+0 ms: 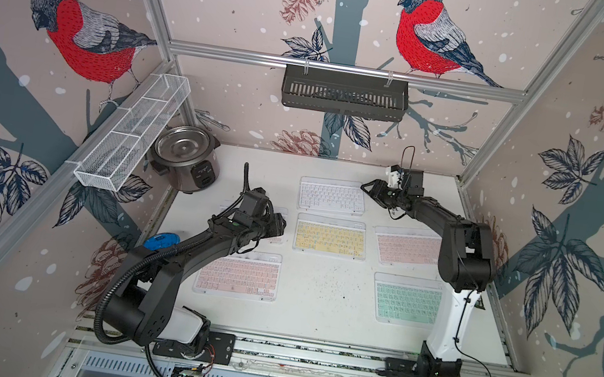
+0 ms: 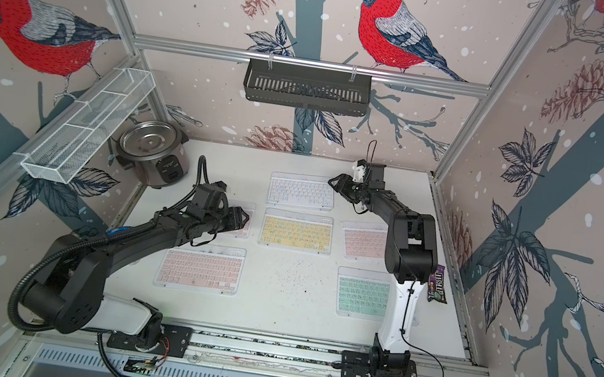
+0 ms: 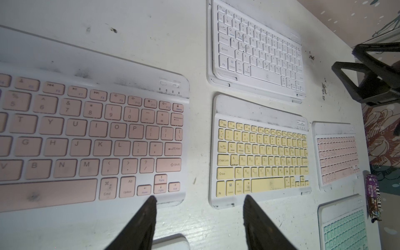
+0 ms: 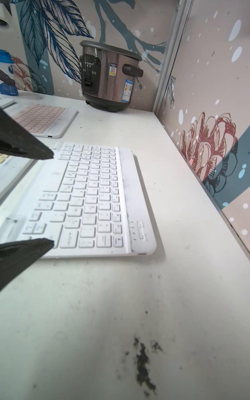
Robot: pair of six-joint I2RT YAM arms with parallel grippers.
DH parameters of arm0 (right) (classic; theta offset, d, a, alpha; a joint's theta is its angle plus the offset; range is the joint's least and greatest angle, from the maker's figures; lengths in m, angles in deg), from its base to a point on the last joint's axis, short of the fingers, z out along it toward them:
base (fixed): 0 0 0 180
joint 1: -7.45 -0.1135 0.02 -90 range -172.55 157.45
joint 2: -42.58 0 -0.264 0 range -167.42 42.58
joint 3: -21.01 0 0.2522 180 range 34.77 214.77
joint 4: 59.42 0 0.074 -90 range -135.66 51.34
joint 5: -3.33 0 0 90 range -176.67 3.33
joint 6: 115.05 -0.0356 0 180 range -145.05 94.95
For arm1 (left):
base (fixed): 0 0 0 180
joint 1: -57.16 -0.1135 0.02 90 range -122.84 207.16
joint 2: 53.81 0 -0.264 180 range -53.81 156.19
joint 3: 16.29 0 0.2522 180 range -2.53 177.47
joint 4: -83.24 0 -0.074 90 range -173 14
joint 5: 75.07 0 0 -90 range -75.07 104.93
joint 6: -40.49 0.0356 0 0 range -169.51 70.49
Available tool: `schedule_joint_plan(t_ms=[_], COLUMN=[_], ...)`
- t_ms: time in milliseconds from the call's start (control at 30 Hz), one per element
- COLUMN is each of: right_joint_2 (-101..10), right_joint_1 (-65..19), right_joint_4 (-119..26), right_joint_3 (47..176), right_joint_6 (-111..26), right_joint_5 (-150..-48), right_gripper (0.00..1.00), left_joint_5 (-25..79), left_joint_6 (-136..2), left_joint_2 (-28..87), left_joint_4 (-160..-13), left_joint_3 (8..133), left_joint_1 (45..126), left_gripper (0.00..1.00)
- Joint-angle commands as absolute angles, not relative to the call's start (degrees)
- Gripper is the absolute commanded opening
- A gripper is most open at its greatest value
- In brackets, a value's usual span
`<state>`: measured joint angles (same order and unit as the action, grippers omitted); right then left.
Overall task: Stack the numeric keypads
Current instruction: Place the numeric keypad at the numeric keypad, then pick up the numeric keypad from the center of the board.
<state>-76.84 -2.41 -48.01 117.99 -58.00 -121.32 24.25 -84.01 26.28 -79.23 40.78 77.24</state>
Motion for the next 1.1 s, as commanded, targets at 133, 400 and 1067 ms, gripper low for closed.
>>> schedule_joint_plan(t_ms=[133,400,1067], right_joint_2=[-62.66,-46.64,-39.05], right_joint_1=[-5.95,-12.3,-4.67], right_joint_4=[-50.44,-49.79,-52.07], right_joint_3=[103.29,84.95,71.54], right_joint_6=[-55.2,-54.47,-54.05], right_joint_5=[-114.46,-109.02,-115.76], right_gripper=[0.61,0.62,0.67], left_joint_5=[26.91,27.86,28.7], left_joint_6=[-82.44,-81.37,-83.76], left_joint_2=[23.62,21.2,32.2], left_joint_4=[-81.37,-82.02,-91.43], left_joint_3=[38.63,36.76,38.56], left_joint_1=[77.86,79.93,82.65], left_gripper=[0.63,0.63,0.64])
